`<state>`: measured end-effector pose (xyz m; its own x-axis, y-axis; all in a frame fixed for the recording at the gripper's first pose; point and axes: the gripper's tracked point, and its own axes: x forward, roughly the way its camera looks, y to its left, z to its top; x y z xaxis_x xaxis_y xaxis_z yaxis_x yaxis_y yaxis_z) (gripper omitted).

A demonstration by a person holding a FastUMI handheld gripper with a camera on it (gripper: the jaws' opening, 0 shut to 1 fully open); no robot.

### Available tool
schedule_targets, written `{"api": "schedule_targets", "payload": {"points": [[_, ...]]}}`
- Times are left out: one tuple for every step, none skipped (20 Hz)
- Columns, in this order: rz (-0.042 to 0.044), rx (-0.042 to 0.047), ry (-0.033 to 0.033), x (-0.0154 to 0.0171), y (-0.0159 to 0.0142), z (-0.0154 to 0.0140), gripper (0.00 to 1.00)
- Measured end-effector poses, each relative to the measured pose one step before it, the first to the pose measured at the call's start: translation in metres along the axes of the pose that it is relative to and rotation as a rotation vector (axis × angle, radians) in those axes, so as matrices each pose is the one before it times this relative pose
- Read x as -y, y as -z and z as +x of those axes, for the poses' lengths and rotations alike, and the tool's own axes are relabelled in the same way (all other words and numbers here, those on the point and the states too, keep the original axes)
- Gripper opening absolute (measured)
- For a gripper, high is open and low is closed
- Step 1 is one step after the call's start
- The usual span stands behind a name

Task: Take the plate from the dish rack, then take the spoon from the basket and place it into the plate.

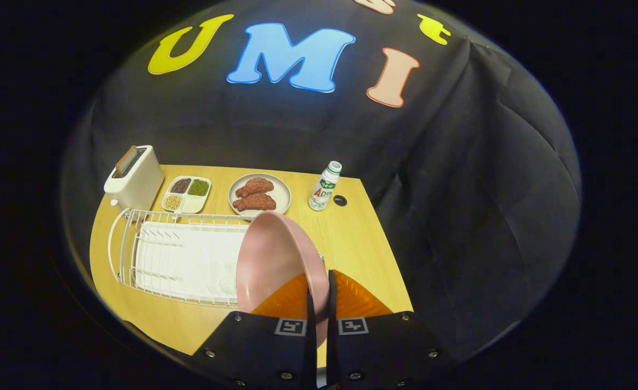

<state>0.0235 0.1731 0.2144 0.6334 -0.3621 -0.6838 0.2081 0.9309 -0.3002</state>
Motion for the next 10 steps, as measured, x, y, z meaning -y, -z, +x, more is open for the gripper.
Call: {"api": "schedule_targets", "payload": {"points": [[0.00716, -0.00230, -0.00612, 0.00591, 0.00978, -0.00377, 0.07], [0.01413, -0.00599, -0.01253, 0.00318, 0.01033, -0.00223, 0.07], [0.01319, -0.00715, -0.01646, 0.00219, 0.01185, -0.00209, 0.07], [0.01549, 0.00338, -0.02539, -0.00122, 0.00980, -0.00015, 0.07], [0.01342, -0.00098, -0.03365, -0.00477, 0.01204, 0.00310, 0.07], [0.02553, -0.00306, -0.04454, -0.00717, 0.01295, 0.00247, 0.07], [0.02309, -0.01568, -0.04708, -0.00910, 0.01640, 0.00603, 0.07], [0.01002, -0.01705, -0.04206, -0.00813, 0.01599, 0.00469, 0.07], [0.00459, -0.01844, -0.03209, -0.00682, 0.01610, 0.00689, 0.07], [-0.00709, -0.01639, -0.02141, -0.00531, 0.01491, 0.00561, 0.07]]}}
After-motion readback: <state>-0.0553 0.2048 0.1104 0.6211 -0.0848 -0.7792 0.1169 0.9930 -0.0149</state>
